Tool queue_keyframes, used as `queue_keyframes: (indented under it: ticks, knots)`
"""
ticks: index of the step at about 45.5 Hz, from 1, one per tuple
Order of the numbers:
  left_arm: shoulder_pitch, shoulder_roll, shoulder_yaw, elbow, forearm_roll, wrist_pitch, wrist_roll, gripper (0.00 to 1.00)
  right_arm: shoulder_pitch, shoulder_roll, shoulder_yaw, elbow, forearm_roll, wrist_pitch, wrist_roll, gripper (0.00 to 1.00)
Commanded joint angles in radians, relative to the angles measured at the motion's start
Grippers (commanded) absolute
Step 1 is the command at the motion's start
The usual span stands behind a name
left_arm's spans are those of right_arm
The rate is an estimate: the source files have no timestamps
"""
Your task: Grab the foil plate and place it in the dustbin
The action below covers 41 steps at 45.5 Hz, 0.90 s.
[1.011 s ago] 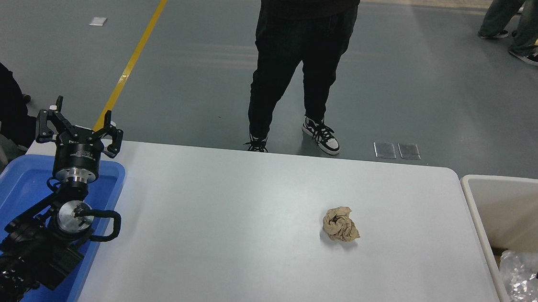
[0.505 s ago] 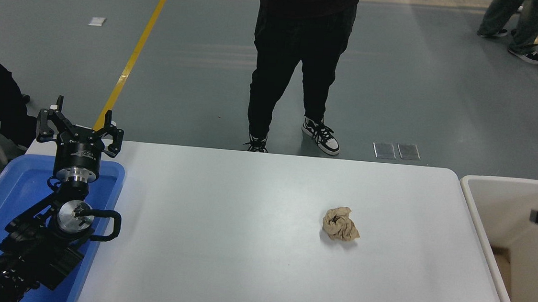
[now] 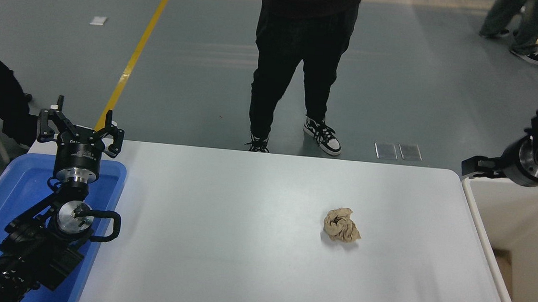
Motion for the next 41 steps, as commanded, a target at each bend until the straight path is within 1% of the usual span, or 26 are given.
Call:
queue_keyframes:
  ticks: [1, 6, 10, 41]
  knots:
    - [0.000, 0.000, 0.000, 0.000, -0.001, 0.000, 0.000, 0.99, 0.171, 0.113, 0.073, 0.117, 0.215, 0.177, 0.005, 1.00]
    - [0.000, 0.000, 0.000, 0.000, -0.001, 0.000, -0.002, 0.99, 0.208, 0.156, 0.103, 0.119, 0.310, 0.255, 0.005, 1.00]
    - [0.000, 0.000, 0.000, 0.000, -0.001, 0.000, -0.002, 0.99, 0.225, 0.190, 0.111, 0.119, 0.339, 0.264, 0.005, 1.00]
    - [0.000, 0.000, -0.002, 0.000, -0.001, 0.002, -0.002, 0.99, 0.221, 0.196, 0.173, 0.117, 0.353, 0.269, 0.013, 1.00]
